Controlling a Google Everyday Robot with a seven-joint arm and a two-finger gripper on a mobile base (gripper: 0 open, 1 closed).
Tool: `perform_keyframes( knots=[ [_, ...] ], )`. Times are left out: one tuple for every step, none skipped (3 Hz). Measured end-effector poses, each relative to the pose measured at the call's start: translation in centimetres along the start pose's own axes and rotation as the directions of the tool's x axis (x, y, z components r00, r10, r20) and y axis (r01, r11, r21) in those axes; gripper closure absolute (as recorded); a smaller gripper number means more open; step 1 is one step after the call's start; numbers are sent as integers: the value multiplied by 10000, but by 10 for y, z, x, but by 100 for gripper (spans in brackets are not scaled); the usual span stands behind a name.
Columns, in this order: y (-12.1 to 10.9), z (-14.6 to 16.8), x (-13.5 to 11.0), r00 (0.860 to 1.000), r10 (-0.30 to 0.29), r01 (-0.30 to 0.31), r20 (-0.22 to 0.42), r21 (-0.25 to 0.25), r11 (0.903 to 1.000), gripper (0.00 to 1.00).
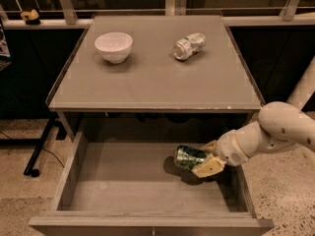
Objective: Place green can into top drawer
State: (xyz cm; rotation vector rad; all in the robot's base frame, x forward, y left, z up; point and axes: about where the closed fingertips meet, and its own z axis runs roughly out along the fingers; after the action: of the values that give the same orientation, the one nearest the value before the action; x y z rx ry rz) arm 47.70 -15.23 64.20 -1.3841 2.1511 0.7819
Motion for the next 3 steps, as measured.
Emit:
perform_keyframes(
  knots=[
    [-2,4,3,9999,127,-127,-107,40,9999,100],
    [-2,4,3,9999,127,-127,-107,39,9999,81],
    [-2,4,3,9999,127,-126,-108,38,9999,58]
  ],
)
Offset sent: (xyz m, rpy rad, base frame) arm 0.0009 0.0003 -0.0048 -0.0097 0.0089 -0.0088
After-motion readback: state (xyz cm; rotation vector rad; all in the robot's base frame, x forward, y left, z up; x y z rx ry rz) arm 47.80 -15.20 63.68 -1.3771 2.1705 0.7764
